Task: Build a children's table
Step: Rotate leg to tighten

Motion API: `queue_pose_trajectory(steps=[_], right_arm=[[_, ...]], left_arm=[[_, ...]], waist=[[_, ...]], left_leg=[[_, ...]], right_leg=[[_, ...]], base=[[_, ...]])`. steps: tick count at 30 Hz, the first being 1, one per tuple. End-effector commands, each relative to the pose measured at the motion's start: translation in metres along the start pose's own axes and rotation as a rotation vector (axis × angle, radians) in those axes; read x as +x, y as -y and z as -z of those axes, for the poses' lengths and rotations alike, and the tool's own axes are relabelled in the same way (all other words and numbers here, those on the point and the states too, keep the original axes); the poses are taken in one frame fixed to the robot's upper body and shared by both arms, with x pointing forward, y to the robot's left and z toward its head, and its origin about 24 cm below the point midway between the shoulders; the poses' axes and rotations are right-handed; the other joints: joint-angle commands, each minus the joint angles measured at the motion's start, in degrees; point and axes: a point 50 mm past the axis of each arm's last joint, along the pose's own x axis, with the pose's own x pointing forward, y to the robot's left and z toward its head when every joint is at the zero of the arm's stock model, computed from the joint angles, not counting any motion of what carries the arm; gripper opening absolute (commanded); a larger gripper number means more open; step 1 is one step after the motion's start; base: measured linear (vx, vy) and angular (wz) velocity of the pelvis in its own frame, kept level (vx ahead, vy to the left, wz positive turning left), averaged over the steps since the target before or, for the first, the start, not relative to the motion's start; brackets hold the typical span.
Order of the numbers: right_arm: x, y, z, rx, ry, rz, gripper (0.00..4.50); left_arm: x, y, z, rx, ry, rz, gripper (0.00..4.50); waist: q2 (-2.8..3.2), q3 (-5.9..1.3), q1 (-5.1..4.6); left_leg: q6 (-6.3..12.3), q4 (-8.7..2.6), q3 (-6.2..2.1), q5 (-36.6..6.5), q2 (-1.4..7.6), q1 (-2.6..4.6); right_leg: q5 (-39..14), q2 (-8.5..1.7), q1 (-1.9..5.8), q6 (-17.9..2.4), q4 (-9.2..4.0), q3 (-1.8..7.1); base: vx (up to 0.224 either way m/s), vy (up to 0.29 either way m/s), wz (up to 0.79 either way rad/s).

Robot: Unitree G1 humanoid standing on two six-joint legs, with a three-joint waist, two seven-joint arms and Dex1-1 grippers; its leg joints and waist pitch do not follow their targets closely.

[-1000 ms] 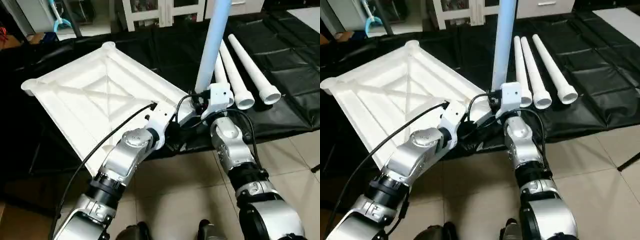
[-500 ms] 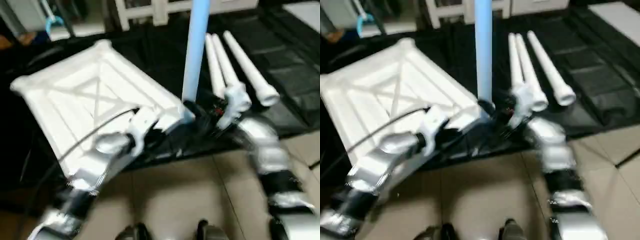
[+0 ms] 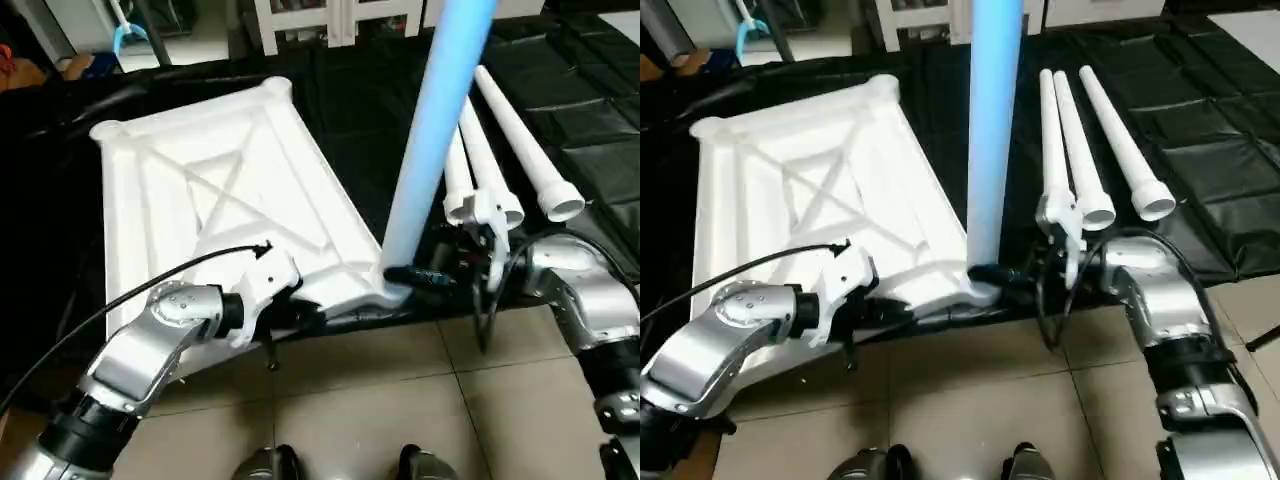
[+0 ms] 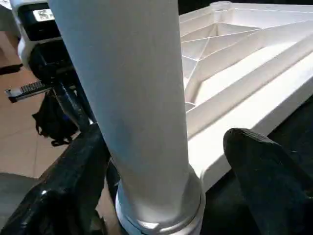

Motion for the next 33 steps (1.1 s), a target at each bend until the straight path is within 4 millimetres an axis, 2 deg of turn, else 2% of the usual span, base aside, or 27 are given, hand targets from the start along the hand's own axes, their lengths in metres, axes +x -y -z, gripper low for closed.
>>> queue_pose_trajectory(steps=[1, 3, 6, 9, 14, 17, 19, 20, 21, 22, 23, 24, 25, 26, 27, 28, 29, 30, 32, 33], right_arm=[[-0.001, 0.0, -0.006, -0.009, 0.024, -0.001, 3.51], [0.0, 0.0, -0.006, -0.002, 0.028, -0.007, 3.23], [0.001, -0.003, -0.004, 0.012, 0.028, -0.029, 3.09], [0.001, -0.004, -0.004, 0.023, 0.031, -0.041, 2.73], [-0.001, -0.005, -0.003, 0.034, 0.031, -0.042, 2.5], [-0.001, -0.004, -0.001, 0.035, 0.032, -0.026, 2.19], [0.001, 0.004, 0.002, 0.017, 0.034, 0.086, 2.11], [0.002, 0.011, 0.005, 0.017, 0.037, 0.168, 2.04], [0.004, 0.016, 0.009, 0.023, 0.034, 0.249, 2.04], [0.007, 0.02, 0.013, 0.035, 0.033, 0.306, 2.02], [0.007, 0.02, 0.013, 0.035, 0.033, 0.306, 2.0], [0.015, 0.023, 0.02, 0.06, 0.024, 0.398, 1.98], [0.02, 0.023, 0.023, 0.079, 0.021, 0.438, 1.97], [0.02, 0.023, 0.023, 0.08, 0.021, 0.44, 1.96], [0.028, 0.026, 0.028, 0.095, -0.001, 0.525, 1.95], [0.037, 0.029, 0.032, 0.093, -0.031, 0.62, 1.95], [0.042, 0.03, 0.034, 0.089, -0.045, 0.664, 1.95], [0.046, 0.033, 0.034, 0.097, -0.045, 0.747, 1.94], [0.054, 0.04, 0.034, 0.115, -0.028, 0.94, 1.94], [0.058, 0.041, 0.034, 0.131, -0.005, 1.009, 1.93]], left_arm=[[0.004, 0.012, 0.018, -0.06, -0.082, 0.091, 0.0], [0.004, 0.012, 0.018, -0.06, -0.083, 0.093, 0.0], [0.004, 0.013, 0.019, -0.06, -0.085, 0.099, 0.0], [0.004, 0.013, 0.02, -0.06, -0.091, 0.098, 0.0], [0.004, 0.014, 0.02, -0.061, -0.094, 0.099, 0.0], [0.005, 0.013, 0.02, -0.062, -0.093, 0.096, 0.0], [0.007, 0.011, 0.018, -0.063, -0.082, 0.07, 0.0], [0.008, 0.008, 0.017, -0.064, -0.074, 0.043, 0.0], [0.01, 0.004, 0.016, -0.063, -0.069, 0.004, 0.0], [0.012, 0.0, 0.014, -0.061, -0.064, -0.039, 0.0], [0.012, 0.0, 0.014, -0.061, -0.064, -0.039, 0.0], [0.016, -0.007, 0.01, -0.067, -0.05, -0.115, 0.0], [0.019, -0.011, 0.008, -0.072, -0.043, -0.155, 0.0], [0.019, -0.011, 0.008, -0.073, -0.042, -0.157, 0.0], [0.023, -0.018, 0.004, -0.098, -0.027, -0.229, 0.0], [0.028, -0.025, -0.001, -0.157, -0.002, -0.322, 0.0], [0.031, -0.029, -0.003, -0.192, 0.01, -0.366, 0.0], [0.034, -0.033, -0.007, -0.218, 0.027, -0.41, 0.0], [0.042, -0.041, -0.017, -0.252, 0.079, -0.495, 0.0], [0.046, -0.044, -0.022, -0.248, 0.095, -0.525, 0.0]], waist=[[-1.28, -4.25, -0.13], [-1.36, -4.15, -0.3], [-1.29, -4.27, -0.3], [-1.3, -4.41, -0.26], [-1.26, -4.53, -0.26], [-1.24, -4.49, -0.28], [-1.18, -4.46, -0.3], [-1.0, -4.32, -0.47], [-1.18, -4.18, -0.85], [-1.21, -4.02, -1.05], [-1.22, -3.89, -1.3], [-1.36, -3.88, -1.5], [-1.22, -3.64, -1.89], [-1.22, -3.64, -1.89], [-1.2, -3.55, -2.21], [-1.23, -3.41, -2.32], [-1.15, -3.16, -2.68], [-1.35, -3.2, -2.87], [-1.17, -2.97, -3.44], [-0.9, -3.11, -3.7]], left_leg=[[5.37, -4.11, -1.13, -15.53, 2.53, 2.02], [4.26, -4.23, -1.26, -17.03, 2.43, 1.89], [3.97, -4.22, -1.26, -17.11, 2.4, 1.93], [4.39, -4.08, -1.23, -15.87, 2.34, 1.86], [5.19, -3.94, -1.22, -14.42, 2.33, 1.75], [5.54, -3.87, -1.26, -13.83, 2.32, 1.59], [5.39, -3.89, -1.25, -14.43, 2.35, 1.68], [4.8, -3.95, -1.2, -15.31, 2.38, 1.7], [3.96, -4.04, -1.37, -16.55, 2.18, 1.38], [2.86, -4.22, -1.6, -18.34, 2.12, 1.39], [2.39, -4.34, -1.61, -19.57, 2.14, 1.45], [1.7, -4.43, -1.72, -21.46, 2.13, 1.73], [1.14, -4.5, -1.69, -22.8, 2.04, 1.82], [1.14, -4.5, -1.69, -22.8, 2.04, 1.82], [0.32, -4.62, -1.93, -24.58, 1.94, 1.68], [0.03, -4.68, -1.97, -25.25, 1.89, 1.64], [-1.12, -4.6, -2.05, -26.76, 1.65, 1.77], [-1.52, -4.55, -2.3, -28.7, 1.52, 2.2], [-1.63, -4.73, -2.57, -30.42, 1.48, 1.97], [-1.87, -4.89, -2.9, -31.44, 1.41, 1.91]], right_leg=[[-18.22, -0.52, 2.59, -12.86, -3.26, 0.86], [-20.24, -0.51, 2.55, -11.9, -3.38, 0.92], [-19.97, -0.48, 2.48, -11.6, -3.44, 0.96], [-18.66, -0.47, 2.54, -11.9, -3.34, 0.98], [-16.79, -0.43, 2.63, -12.52, -3.14, 0.91], [-16.01, -0.45, 2.69, -12.89, -3.0, 0.88], [-16.77, -0.45, 2.6, -12.77, -3.08, 0.88], [-17.9, -0.53, 2.27, -12.58, -3.19, 0.9], [-19.78, -0.62, 2.5, -12.08, -3.26, 0.8], [-22.74, -0.68, 2.52, -10.97, -3.46, 0.65], [-23.84, -0.59, 2.38, -10.56, -3.59, 0.67], [-25.33, -0.53, 2.28, -9.78, -3.81, 0.65], [-26.53, -0.49, 1.92, -9.3, -4.06, 0.71], [-26.53, -0.49, 1.92, -9.3, -4.06, 0.71], [-28.93, -0.53, 1.99, -8.03, -4.24, 0.51], [-29.86, -0.51, 1.88, -7.6, -4.34, 0.42], [-32.75, -0.48, 1.5, -6.71, -4.58, 0.19], [-35.85, -0.5, 1.35, -5.26, -5.13, -0.09], [-36.73, -0.55, 1.26, -4.37, -5.54, -0.44], [-36.66, -0.51, 1.55, -3.87, -5.7, -0.91]], base=[[0.0, 0.0, 0.0], [0.0, 0.0, 0.0], [0.0, 0.0, 0.0], [0.0, 0.0, 0.0], [0.0, 0.0, 0.0], [0.0, 0.0, 0.0], [0.0, 0.0, 0.0], [0.0, 0.0, 0.0], [0.0, 0.0, 0.0], [0.0, 0.0, 0.0], [0.0, 0.0, 0.0], [0.0, 0.0, 0.0], [0.0, 0.0, 0.0], [0.0, 0.0, 0.0], [0.0, 0.0, 0.0], [0.0, 0.0, 0.0], [-0.053, 0.006, -0.08], [-0.058, 0.008, -0.06], [-0.029, 0.004, -0.03], [0.0, 0.0, 0.0]])
